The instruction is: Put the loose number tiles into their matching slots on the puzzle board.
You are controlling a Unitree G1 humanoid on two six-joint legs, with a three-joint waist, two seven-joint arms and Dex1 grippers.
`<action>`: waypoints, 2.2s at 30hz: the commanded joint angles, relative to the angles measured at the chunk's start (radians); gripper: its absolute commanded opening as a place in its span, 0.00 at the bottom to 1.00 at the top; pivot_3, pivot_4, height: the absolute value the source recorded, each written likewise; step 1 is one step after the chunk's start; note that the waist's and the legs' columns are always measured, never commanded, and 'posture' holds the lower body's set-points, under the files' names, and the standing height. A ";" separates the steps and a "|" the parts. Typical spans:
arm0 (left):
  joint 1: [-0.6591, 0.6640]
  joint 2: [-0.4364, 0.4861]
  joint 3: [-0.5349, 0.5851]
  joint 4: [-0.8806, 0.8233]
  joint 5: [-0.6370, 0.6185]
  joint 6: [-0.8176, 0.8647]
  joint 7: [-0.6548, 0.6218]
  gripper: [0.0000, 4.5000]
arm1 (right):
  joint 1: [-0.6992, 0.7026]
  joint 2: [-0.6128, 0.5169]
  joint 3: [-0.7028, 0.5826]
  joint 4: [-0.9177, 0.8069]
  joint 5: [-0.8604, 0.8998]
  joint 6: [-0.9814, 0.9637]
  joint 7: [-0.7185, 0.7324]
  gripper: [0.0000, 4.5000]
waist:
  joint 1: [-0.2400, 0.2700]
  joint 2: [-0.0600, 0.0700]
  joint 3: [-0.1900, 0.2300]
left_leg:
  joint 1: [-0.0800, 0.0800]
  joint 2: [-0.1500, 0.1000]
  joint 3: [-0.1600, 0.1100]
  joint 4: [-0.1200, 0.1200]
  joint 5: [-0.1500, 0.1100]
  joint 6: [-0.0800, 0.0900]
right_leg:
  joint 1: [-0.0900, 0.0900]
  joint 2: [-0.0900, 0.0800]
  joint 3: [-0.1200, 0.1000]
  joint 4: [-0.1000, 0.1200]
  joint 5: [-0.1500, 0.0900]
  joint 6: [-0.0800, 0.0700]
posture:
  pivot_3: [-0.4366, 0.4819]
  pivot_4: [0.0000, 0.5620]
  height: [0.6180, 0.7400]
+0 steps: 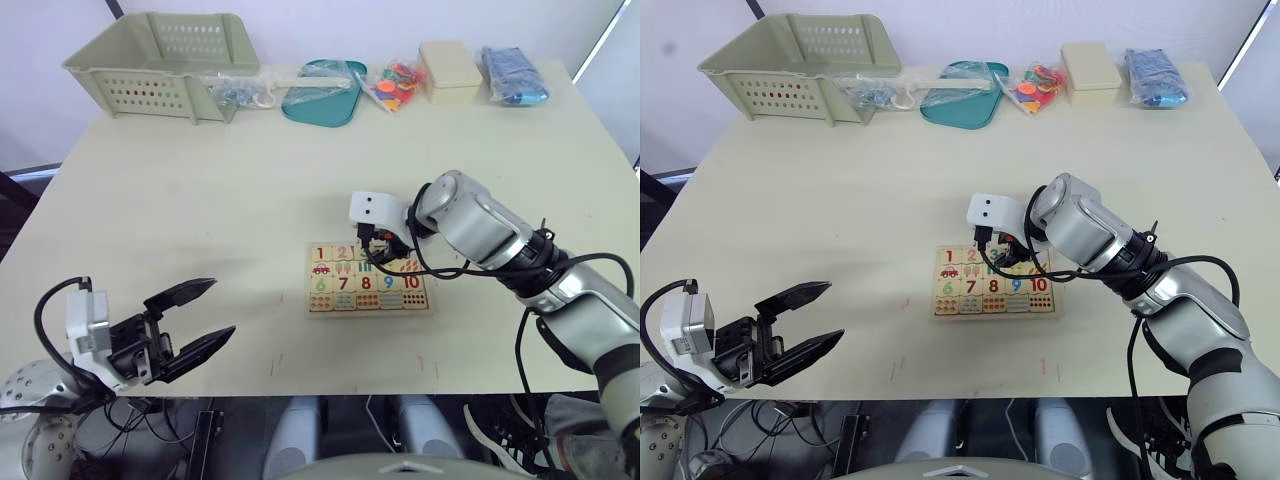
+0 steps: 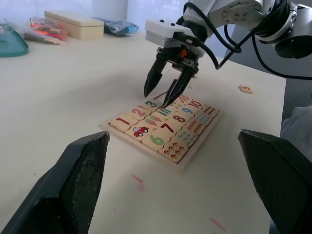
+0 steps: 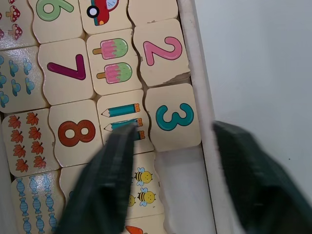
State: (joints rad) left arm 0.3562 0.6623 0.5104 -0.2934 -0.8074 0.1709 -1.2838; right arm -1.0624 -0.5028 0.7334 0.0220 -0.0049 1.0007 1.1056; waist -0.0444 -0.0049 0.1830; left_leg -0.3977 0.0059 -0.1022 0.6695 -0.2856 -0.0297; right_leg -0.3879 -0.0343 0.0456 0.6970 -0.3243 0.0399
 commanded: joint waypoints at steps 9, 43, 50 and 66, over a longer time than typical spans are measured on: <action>0.001 0.007 0.026 -0.032 -0.017 -0.004 0.000 1.00 | 0.006 0.019 -0.101 -0.034 0.050 -0.041 -0.007 1.00 | 0.000 0.000 0.000 | 0.000 0.000 0.000 0.000 0.000 0.000 | 0.000 0.000 0.000 0.000 0.000 0.000 | 0.48 0.27 1.00; -0.007 -0.001 0.023 -0.035 -0.017 -0.002 0.009 1.00 | 0.133 0.075 -0.313 0.225 0.126 -0.336 0.000 0.01 | -0.001 -0.001 0.000 | 0.000 0.000 0.000 0.000 0.000 0.000 | 0.000 0.001 0.000 0.000 0.000 0.000 | 0.48 0.27 1.00; 0.000 -0.002 0.026 -0.040 -0.018 -0.003 0.010 1.00 | 0.132 0.080 -0.302 0.250 0.092 -0.358 0.005 0.01 | -0.001 -0.001 0.000 | 0.000 0.000 0.001 0.000 0.000 0.000 | 0.000 0.001 0.000 0.000 0.000 0.000 | 0.48 0.27 1.00; 0.004 -0.004 0.025 -0.040 -0.019 -0.008 0.015 1.00 | 0.143 0.079 -0.278 0.248 0.066 -0.356 0.035 0.01 | -0.001 -0.001 0.000 | 0.000 0.000 0.000 0.000 0.000 -0.001 | 0.000 0.001 0.000 0.000 0.000 0.000 | 0.48 0.27 1.00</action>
State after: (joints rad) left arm 0.3565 0.6610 0.5101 -0.3050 -0.8075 0.1716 -1.2689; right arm -0.9191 -0.4226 0.4568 0.2922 0.0651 0.6510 1.1300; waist -0.0451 -0.0055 0.1827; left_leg -0.3974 0.0058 -0.1018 0.6697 -0.2852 -0.0302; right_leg -0.3875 -0.0336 0.0456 0.6974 -0.3242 0.0399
